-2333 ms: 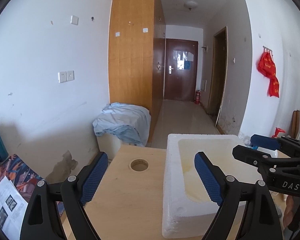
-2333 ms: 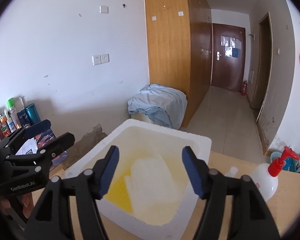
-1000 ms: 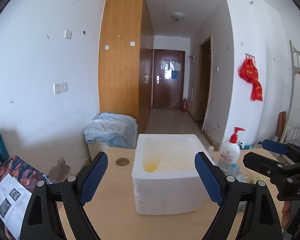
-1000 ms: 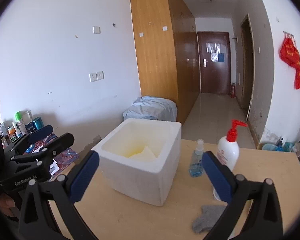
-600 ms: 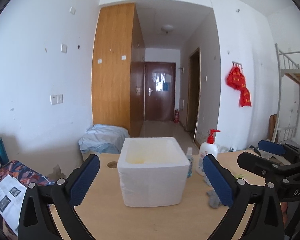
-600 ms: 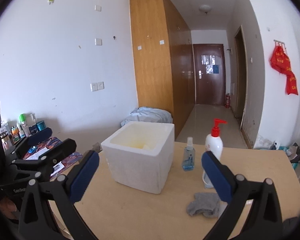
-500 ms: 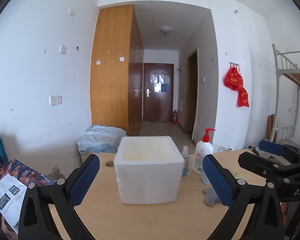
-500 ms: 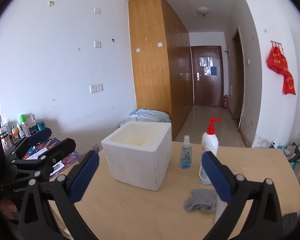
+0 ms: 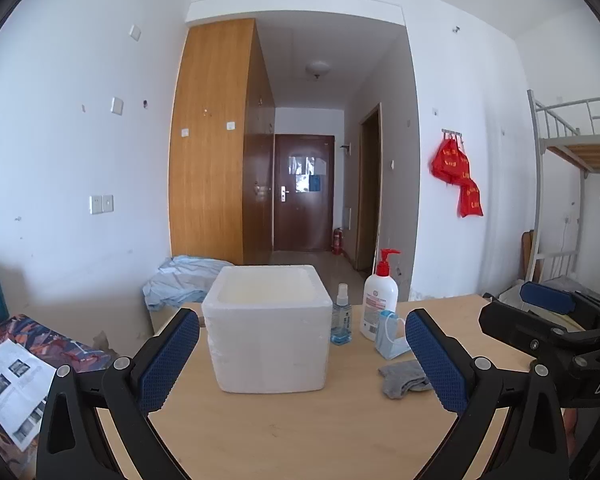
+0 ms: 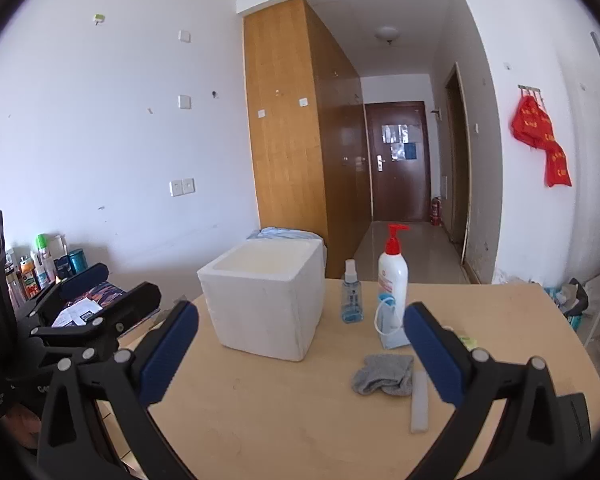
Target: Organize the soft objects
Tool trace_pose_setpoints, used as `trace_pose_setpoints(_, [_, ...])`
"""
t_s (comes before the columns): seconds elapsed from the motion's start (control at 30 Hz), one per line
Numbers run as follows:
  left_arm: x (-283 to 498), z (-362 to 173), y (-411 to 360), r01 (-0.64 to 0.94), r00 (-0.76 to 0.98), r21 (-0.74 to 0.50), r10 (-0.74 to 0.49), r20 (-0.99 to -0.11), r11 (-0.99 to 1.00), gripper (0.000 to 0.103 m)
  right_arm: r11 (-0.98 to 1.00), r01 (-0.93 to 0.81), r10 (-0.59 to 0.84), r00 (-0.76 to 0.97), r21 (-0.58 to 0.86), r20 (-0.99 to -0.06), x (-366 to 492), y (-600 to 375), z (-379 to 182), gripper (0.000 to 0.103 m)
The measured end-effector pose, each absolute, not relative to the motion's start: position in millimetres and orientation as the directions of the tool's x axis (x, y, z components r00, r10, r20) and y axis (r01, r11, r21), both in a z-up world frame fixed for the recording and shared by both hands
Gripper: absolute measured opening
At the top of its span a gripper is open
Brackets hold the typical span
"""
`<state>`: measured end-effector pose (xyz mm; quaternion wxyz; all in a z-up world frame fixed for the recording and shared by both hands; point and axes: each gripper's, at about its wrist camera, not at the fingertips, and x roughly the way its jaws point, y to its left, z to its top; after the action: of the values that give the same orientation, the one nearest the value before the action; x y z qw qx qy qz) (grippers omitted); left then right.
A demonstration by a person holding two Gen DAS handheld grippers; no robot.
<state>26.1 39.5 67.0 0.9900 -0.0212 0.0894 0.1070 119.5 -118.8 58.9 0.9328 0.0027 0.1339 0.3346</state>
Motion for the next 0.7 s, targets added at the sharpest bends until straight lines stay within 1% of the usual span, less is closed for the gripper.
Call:
trace_pose_setpoints(0.17, [29, 68, 34, -0.2, 0.964, -0.022, 0.193, -0.182, 0.979, 0.103, 0.782, -0.613, 0.619, 0.747, 0.111, -0.244, 119, -125, 57, 0.103])
trace_pose_setpoints(0.4, [42, 63, 22, -0.142, 0.973, -0.029, 0.134, -0.186, 0.99, 0.103, 0.811, -0.573, 0.582, 0.773, 0.116, -0.252, 123, -141, 54, 0.103])
trace_pose_setpoints(0.57, [51, 47, 8, -0.093, 0.978, -0.039, 0.084, -0.191, 0.995, 0.103, 0.837, -0.537, 0.545, 0.799, 0.109, -0.255, 124, -158, 47, 0.103])
trace_pose_setpoints(0.7, [58, 33, -1, -0.075, 0.98, -0.041, 0.066, -0.187, 0.996, 0.103, 0.854, -0.508, 0.519, 0.812, 0.116, -0.265, 127, -173, 34, 0.103])
